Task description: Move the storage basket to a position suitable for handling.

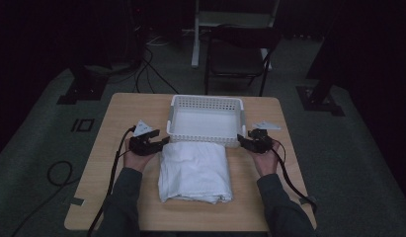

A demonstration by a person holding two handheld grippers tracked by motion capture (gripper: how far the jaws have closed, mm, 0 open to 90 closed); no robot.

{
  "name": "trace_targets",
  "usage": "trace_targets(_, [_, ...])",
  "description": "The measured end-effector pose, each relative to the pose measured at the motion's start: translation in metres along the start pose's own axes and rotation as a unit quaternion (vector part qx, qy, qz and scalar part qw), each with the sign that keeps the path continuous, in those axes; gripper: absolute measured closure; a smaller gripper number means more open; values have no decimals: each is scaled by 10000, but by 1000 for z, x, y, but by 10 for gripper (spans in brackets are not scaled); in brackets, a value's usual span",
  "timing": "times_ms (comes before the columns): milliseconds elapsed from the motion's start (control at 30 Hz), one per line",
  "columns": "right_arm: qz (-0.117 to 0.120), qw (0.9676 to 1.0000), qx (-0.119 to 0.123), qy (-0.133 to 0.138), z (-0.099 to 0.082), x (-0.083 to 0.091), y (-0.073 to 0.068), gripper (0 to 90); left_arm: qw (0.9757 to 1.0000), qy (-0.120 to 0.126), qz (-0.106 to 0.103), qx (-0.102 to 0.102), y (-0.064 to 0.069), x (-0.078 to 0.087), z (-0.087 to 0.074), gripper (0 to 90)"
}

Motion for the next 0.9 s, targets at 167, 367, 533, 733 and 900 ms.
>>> trace_targets(167, [-50,9999,-112,75,8,-4,4,520,9990,-149,278,308,-4,-21,14,447])
trace_targets(367, [-177,9994,-283,-107,11,-17,12,591,9973,-539,399,304,6,-42,11,484])
trace_targets(533, [-291,9992,-235,-170,10,-24,17,656,9965,-620,468,298,5,-40,9,553])
trace_targets(733, [-232,9993,-210,-192,13,-28,14,668,9963,-617,573,177,5,-30,5,576])
trace_targets(900, [-186,9995,-164,-203,12,-30,8,662,9962,-601,593,191,1,-24,3,575])
Point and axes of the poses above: each handheld gripper's, and its own axes: x roughly backward along the jaws, z roughly out of its top, y roughly to its right, the point moved 7 cm from there along -x, roughly forward along the jaws, and after that the axes turned 13 degrees about z, right-handed, at the moved point
